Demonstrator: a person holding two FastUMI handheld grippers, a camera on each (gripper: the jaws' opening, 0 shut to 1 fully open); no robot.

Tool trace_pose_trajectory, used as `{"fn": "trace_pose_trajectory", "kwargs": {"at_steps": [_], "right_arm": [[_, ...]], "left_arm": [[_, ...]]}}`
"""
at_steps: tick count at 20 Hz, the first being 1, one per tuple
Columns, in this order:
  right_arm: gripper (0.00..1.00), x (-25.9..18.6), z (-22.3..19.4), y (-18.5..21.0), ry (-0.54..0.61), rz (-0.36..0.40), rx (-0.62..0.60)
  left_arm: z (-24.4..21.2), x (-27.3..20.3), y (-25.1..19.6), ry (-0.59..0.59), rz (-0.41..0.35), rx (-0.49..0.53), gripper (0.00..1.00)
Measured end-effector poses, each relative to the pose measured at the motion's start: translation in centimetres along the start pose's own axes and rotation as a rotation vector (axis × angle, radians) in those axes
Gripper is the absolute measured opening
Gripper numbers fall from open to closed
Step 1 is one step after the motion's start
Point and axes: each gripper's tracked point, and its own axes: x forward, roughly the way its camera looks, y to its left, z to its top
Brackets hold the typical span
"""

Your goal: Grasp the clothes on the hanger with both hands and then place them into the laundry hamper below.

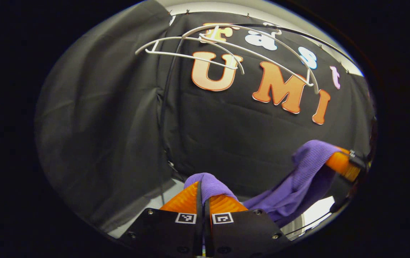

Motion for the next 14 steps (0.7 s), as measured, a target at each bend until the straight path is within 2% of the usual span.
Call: {"fn": "trace_pose_trajectory", "kwargs": {"at_steps": [1,5,9,10,11,12,13,14], "right_arm": [[0.15,0.1,-1.0,0.8,0.027,0.017,0.012],[0.16,1.0,-6.5,2.3,0.170,0.046,0.071],[0.16,0.0,-12.5,3.1,0.321,0.049,0.069],[0.16,0.0,-13.6,3.3,0.345,0.050,0.077],[0.16,0.0,-14.3,3.4,0.366,0.049,0.086],[0.16,-0.1,-15.1,3.4,0.385,0.042,0.094],[0.16,0.0,-15.8,3.3,0.396,0.029,0.104],[0.15,0.0,-16.3,3.4,0.411,0.029,0.117]], "left_arm": [[-0.8,0.4,-0.7,0.020,-0.012,0.002,0.03],[-4.9,0.7,-2.6,0.161,-0.067,-0.029,0.03],[-10.5,0.7,-2.6,0.335,-0.059,-0.053,0.09],[-11.3,0.9,-2.9,0.355,-0.055,-0.052,0.02],[-11.9,1.0,-2.8,0.367,-0.054,-0.050,0.02],[-12.3,1.0,-2.8,0.376,-0.057,-0.047,0.10],[-12.5,0.9,-3.0,0.382,-0.064,-0.044,0.12],[-12.7,0.9,-3.3,0.390,-0.072,-0.043,0.07]]}}
